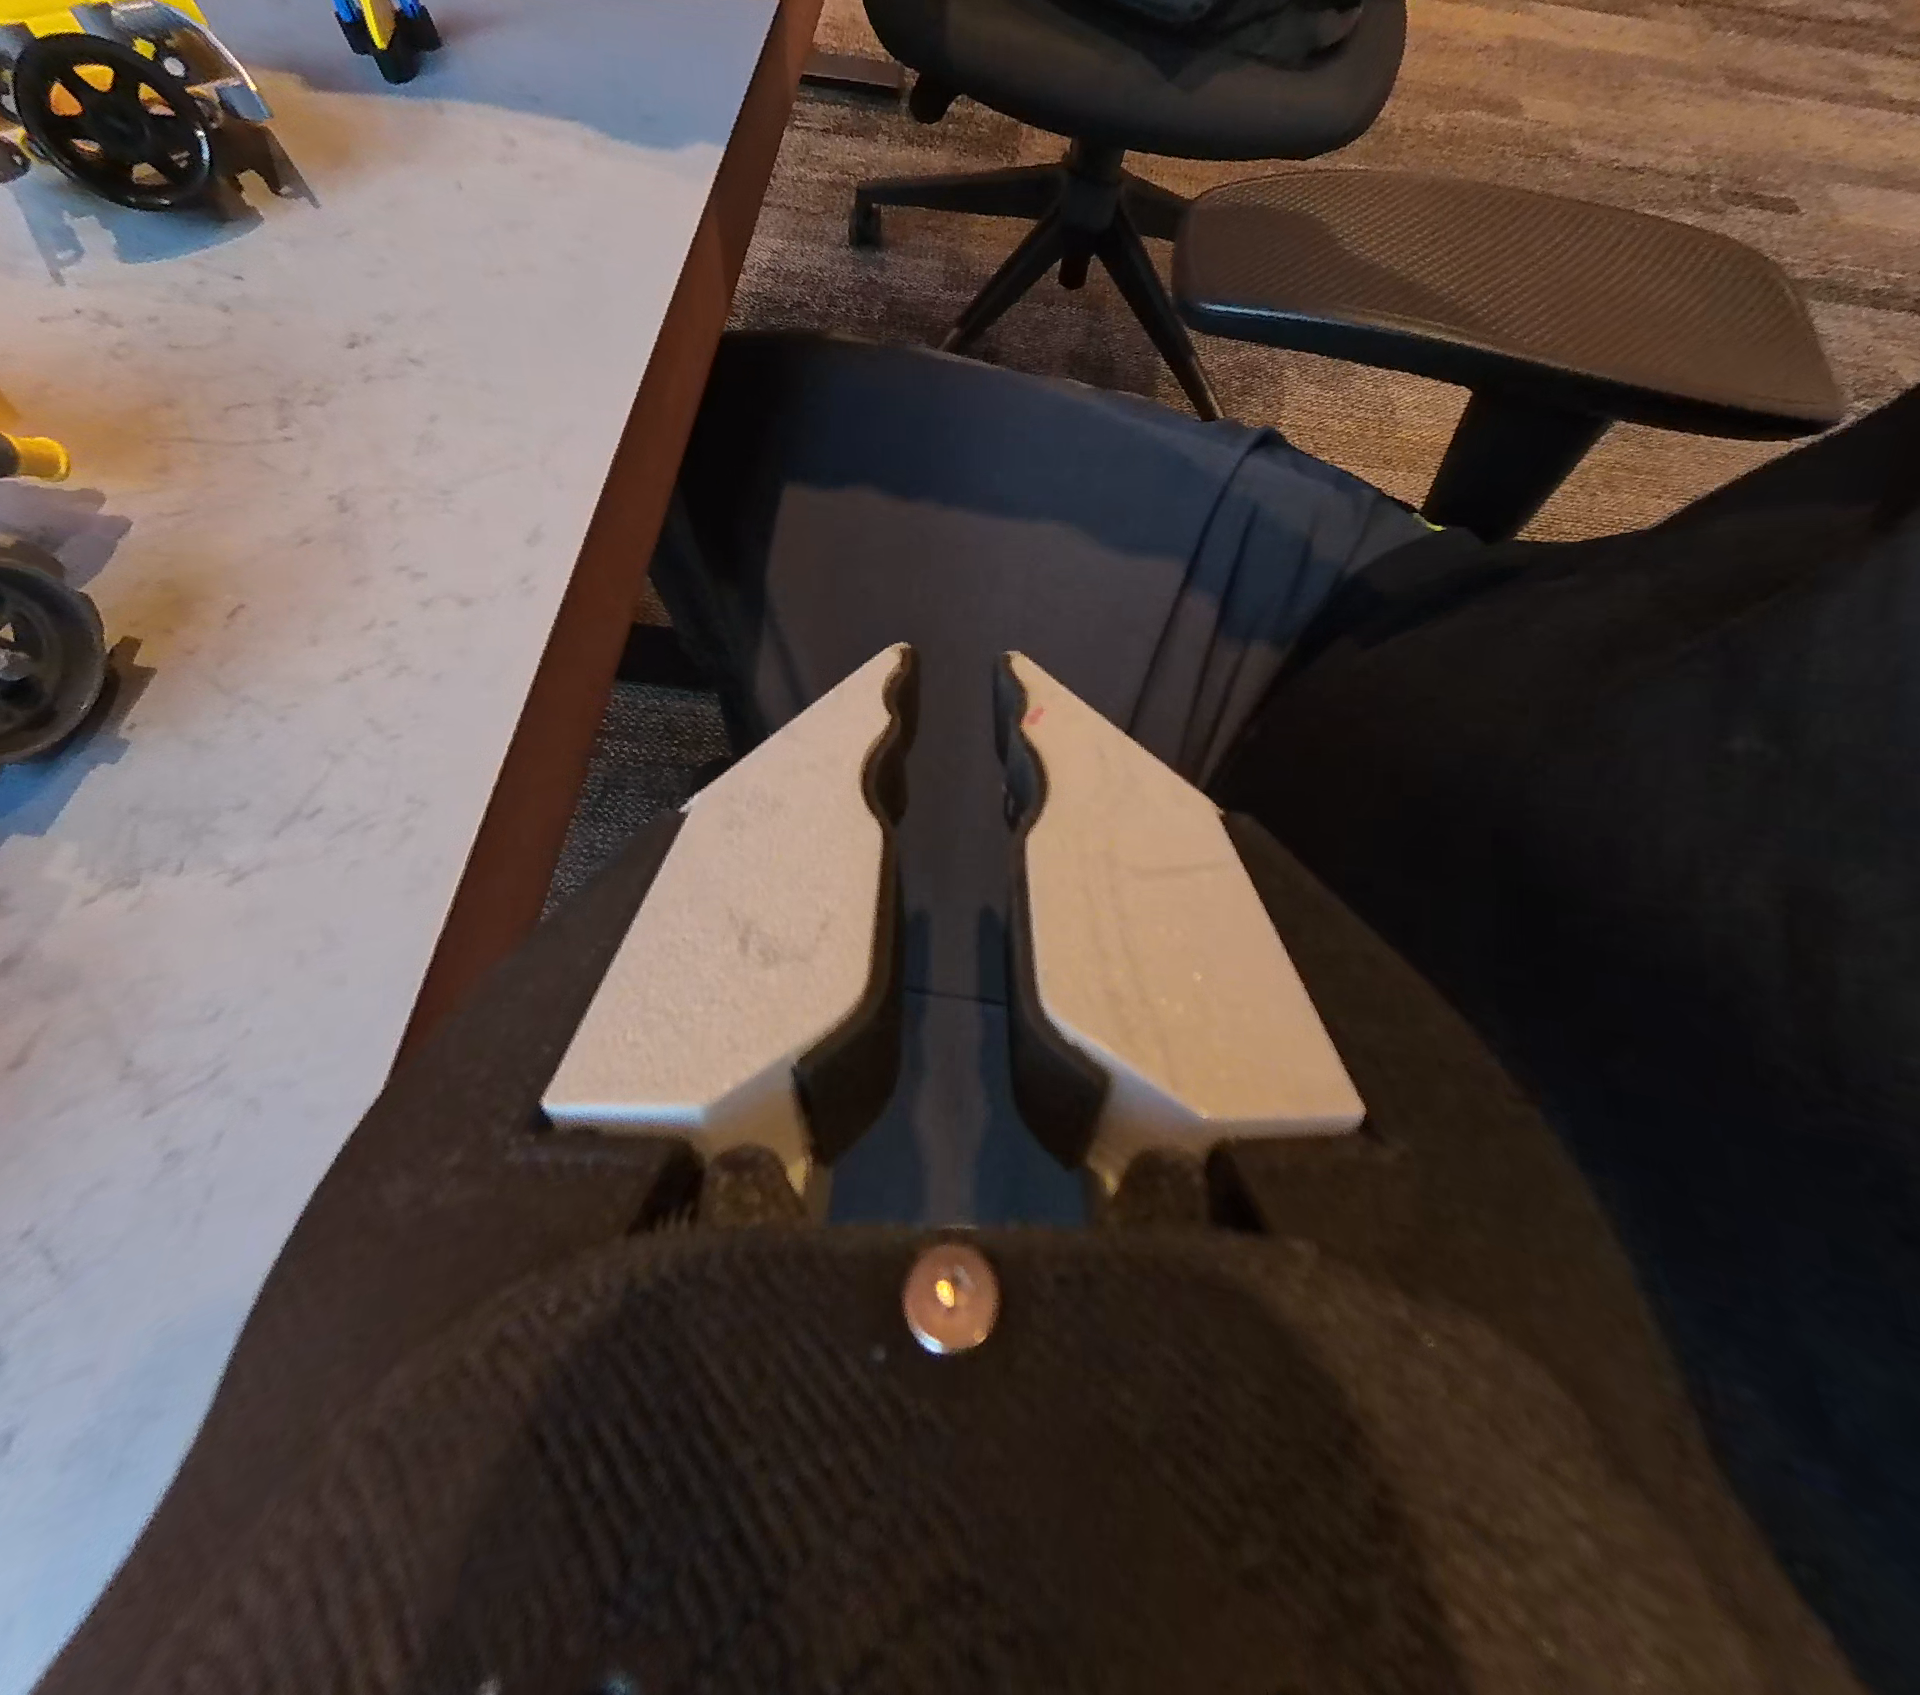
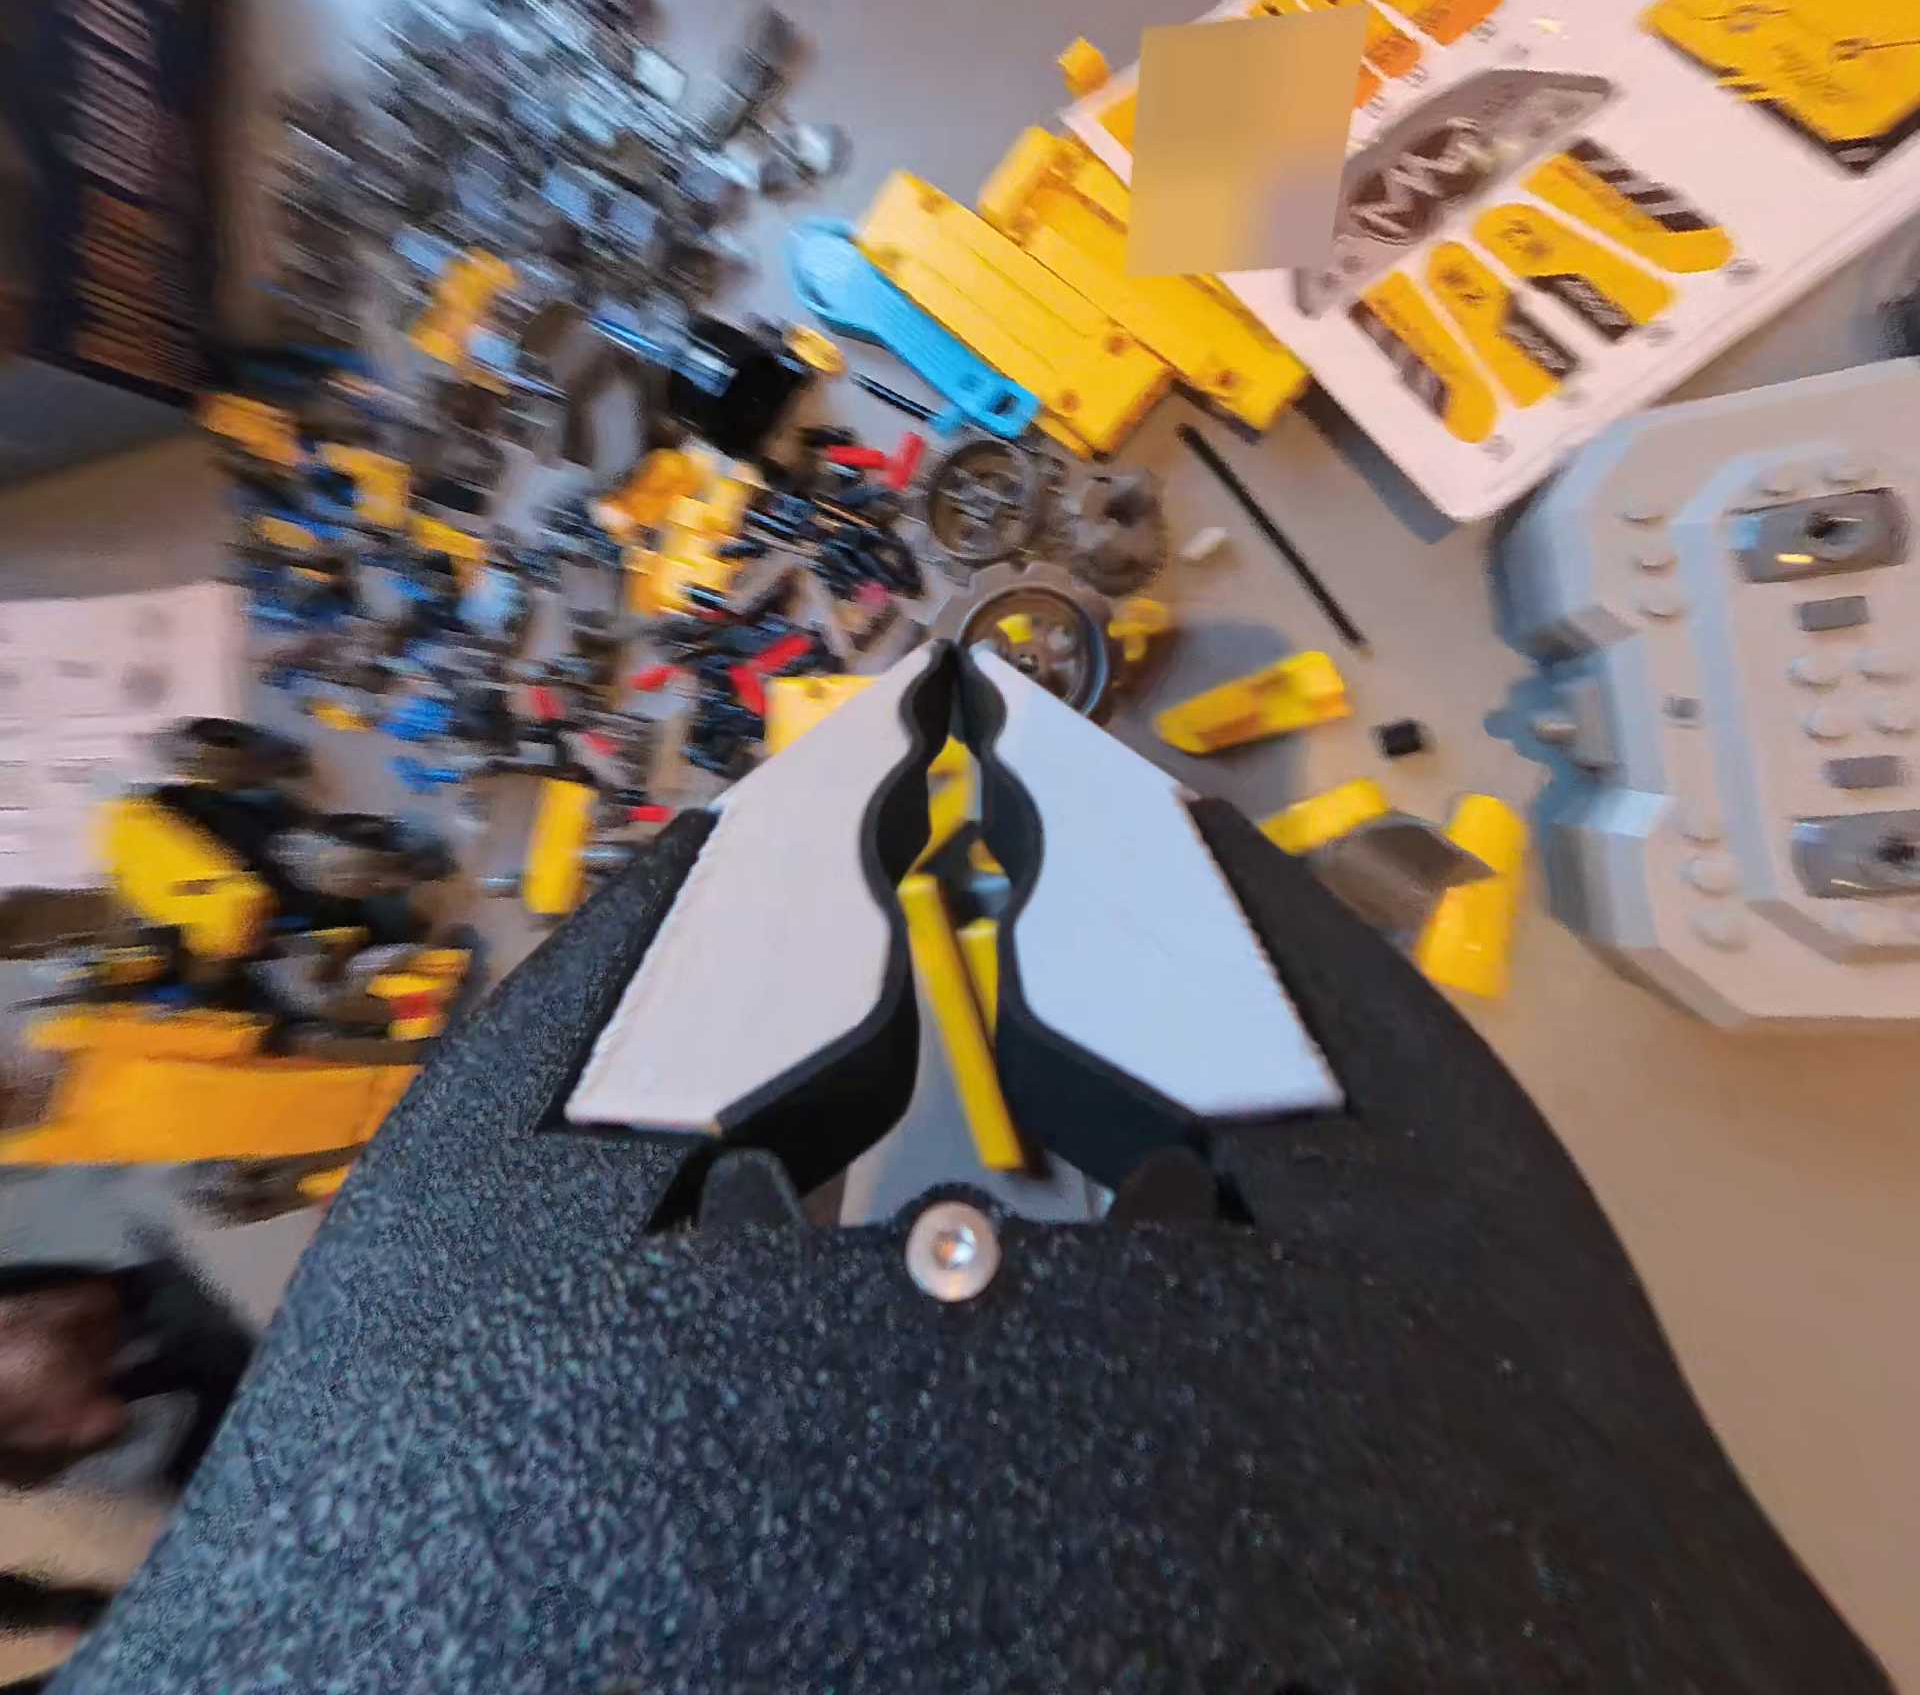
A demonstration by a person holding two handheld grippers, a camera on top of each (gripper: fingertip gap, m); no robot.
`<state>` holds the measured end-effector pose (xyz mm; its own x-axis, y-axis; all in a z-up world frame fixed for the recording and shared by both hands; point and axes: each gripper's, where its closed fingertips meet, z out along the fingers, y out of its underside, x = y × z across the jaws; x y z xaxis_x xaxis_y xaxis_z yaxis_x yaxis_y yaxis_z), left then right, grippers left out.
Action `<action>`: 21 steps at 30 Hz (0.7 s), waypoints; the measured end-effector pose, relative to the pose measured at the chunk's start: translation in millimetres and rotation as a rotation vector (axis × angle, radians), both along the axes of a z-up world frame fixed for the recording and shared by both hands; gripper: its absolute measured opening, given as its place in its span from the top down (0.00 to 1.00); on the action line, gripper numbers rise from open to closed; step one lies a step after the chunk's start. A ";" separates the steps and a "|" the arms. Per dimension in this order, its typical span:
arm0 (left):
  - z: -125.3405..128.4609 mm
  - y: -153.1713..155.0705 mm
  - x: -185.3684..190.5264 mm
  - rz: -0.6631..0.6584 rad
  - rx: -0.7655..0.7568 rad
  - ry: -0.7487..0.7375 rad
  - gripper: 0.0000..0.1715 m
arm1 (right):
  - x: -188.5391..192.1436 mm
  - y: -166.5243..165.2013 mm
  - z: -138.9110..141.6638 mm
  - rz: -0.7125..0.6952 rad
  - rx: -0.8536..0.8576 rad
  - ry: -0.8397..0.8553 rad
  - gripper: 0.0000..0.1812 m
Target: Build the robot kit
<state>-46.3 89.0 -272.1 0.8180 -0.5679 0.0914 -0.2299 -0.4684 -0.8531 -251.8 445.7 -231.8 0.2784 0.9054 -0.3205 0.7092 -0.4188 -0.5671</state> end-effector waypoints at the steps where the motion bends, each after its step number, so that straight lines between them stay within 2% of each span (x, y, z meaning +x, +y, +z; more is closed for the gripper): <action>1: -0.2 0.1 0.0 0.000 0.000 0.001 0.92 | -4.5 -8.3 12.7 0.002 -0.103 0.084 1.00; 5: -0.4 0.2 0.2 0.000 0.001 0.004 0.93 | -9.1 -39.2 83.5 0.069 -0.618 0.482 1.00; 8: 0.3 -0.1 0.8 -0.002 0.003 0.004 0.93 | 2.4 -45.6 101.8 0.103 -0.785 0.587 1.00; 15: -1.9 0.3 2.2 -0.004 0.001 0.015 0.93 | 13.6 -41.1 95.5 0.069 -0.751 0.580 1.00; 21: -2.2 0.9 1.0 0.000 0.000 0.014 0.93 | 15.7 -31.2 60.2 0.020 -0.383 0.385 1.00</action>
<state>-45.3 89.8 -274.3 0.8191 -0.5681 0.0801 -0.2418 -0.4684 -0.8498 -236.1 414.5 -171.6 0.0595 0.7074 -0.7043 0.4903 -0.6353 -0.5967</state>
